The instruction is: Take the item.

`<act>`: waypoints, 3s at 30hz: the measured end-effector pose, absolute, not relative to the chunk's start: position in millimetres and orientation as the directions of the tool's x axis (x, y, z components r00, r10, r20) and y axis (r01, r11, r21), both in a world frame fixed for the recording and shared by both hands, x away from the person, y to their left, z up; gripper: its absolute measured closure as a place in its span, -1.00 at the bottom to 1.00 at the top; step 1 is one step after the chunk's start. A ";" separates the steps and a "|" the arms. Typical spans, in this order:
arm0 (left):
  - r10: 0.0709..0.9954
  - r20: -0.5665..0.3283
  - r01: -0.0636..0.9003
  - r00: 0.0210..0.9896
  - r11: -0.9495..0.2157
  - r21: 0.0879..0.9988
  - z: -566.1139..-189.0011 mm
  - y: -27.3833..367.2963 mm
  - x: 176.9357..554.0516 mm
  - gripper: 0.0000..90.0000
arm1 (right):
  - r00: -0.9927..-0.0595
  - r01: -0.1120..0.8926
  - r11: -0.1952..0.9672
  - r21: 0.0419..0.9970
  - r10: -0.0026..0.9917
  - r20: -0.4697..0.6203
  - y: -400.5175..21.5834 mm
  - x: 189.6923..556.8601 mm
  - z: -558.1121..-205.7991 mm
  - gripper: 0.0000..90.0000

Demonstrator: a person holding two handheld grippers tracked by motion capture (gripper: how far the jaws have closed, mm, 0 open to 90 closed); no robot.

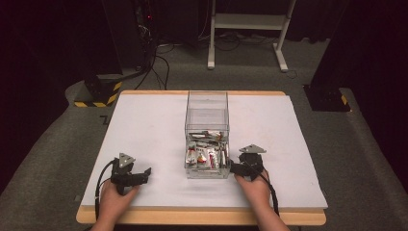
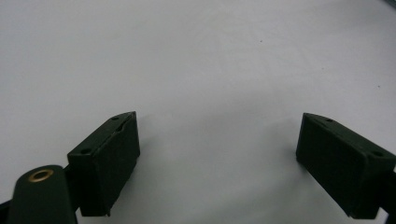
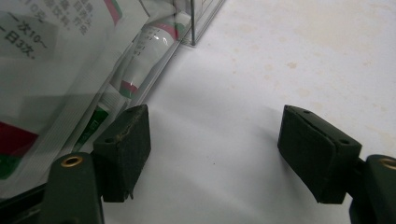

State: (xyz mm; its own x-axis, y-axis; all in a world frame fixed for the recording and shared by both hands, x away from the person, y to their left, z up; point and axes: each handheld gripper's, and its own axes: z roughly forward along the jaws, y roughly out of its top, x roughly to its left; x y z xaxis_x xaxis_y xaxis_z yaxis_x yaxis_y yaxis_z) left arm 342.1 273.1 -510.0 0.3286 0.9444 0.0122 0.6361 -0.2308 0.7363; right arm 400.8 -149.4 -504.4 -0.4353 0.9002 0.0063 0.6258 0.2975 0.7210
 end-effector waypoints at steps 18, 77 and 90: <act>0.945 0.014 0.635 0.328 -0.232 0.737 -510.0 273.2 342.2 -0.70 | -0.435 0.626 0.302 0.719 0.901 0.001 -149.0 400.7 -504.2 -0.42; 0.945 0.012 0.635 0.327 -0.230 0.737 -510.1 273.0 342.2 -0.70 | -0.463 0.585 0.285 0.759 0.886 0.023 -163.5 381.1 -482.3 -0.21; 0.945 0.013 0.636 0.328 -0.231 0.737 -510.0 273.1 342.2 -0.70 | -0.473 0.554 0.268 0.788 0.881 0.033 -165.0 374.0 -474.8 -0.14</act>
